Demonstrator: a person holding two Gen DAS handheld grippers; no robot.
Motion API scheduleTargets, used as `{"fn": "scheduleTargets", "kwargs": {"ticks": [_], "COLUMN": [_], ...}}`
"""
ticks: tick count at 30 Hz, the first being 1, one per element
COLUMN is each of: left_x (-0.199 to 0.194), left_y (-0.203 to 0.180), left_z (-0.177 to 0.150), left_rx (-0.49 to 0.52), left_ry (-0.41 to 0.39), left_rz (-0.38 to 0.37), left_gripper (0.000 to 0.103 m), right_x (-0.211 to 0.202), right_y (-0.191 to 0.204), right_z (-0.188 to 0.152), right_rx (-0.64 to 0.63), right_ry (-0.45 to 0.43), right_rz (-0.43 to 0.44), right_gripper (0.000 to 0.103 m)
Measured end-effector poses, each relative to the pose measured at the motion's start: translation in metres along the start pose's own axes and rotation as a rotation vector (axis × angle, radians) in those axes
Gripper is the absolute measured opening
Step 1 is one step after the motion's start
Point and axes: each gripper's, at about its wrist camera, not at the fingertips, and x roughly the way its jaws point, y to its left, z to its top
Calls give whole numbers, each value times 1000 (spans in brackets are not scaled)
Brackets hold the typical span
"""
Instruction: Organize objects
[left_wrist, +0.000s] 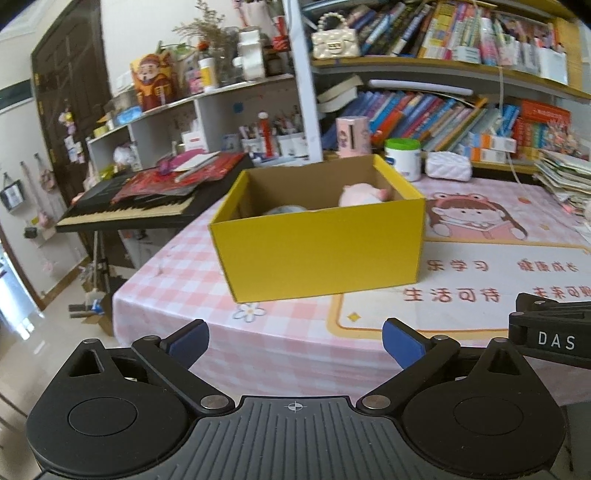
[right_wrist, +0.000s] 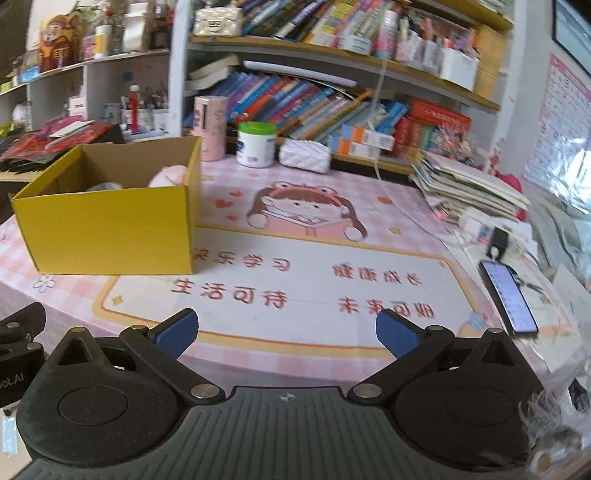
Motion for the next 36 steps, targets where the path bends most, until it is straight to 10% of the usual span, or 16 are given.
{"fn": "scheduleTargets", "kwargs": {"ticks": [36], "left_x": [23], "left_y": [-47], "left_z": [9], "left_rx": [15], "left_ry": [85], "left_rz": [57], "left_gripper": [103], "right_x": [21], "right_y": [-27], "right_z": [1], "right_rx": [22], "right_ry": [86], "right_rz": [-47], "right_gripper": [103]}}
